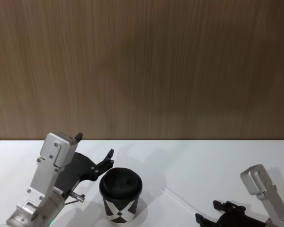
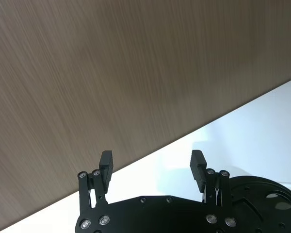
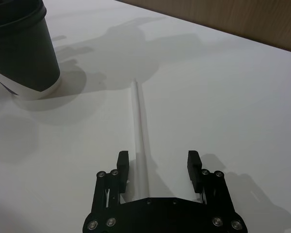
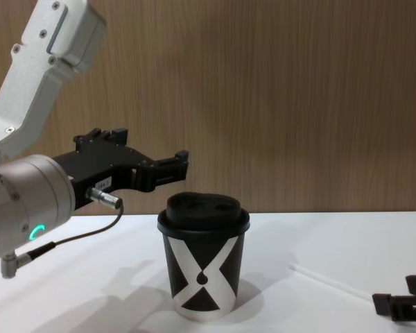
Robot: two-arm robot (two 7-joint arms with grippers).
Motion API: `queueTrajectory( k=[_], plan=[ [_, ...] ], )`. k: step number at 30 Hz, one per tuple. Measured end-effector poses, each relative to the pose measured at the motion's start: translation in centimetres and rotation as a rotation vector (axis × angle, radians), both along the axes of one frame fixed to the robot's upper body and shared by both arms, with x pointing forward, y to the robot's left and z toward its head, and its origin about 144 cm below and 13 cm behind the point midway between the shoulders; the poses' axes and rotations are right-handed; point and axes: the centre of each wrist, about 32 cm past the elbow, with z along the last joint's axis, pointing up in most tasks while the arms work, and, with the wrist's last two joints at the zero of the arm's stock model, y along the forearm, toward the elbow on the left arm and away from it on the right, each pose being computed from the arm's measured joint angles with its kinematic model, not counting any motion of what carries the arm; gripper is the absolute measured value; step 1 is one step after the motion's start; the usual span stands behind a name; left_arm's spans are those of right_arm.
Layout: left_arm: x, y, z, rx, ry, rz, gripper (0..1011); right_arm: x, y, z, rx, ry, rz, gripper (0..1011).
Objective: Pick up the straw with one hand, pass it to the other hand, and insert it into the cup.
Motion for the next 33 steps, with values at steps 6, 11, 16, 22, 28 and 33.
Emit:
queueTrajectory(
  k=[6,11,16,22,28,33],
  plan=[
    [0.0,0.0,0.0,0.0,0.0,0.0,1003,0.09,0.02,0.06,-0.006,0.006,0.001,606],
    [0.0,0.0,0.0,0.0,0.0,0.0,1003,0.13,0.03,0.1,-0.011,0.01,0.003,507],
    [0.0,0.0,0.0,0.0,0.0,0.0,1003,0.15,0.02,0.13,-0.014,0.013,0.006,459],
    [0.0,0.0,0.0,0.0,0.0,0.0,1003,0.13,0.02,0.18,-0.019,0.017,0.012,411],
    [0.0,0.0,0.0,0.0,0.0,0.0,1003,0.13,0.03,0.26,-0.024,0.02,0.02,372],
    [0.0,0.0,0.0,0.0,0.0,0.0,1003,0.12,0.02,0.31,-0.027,0.021,0.024,340]
  ],
)
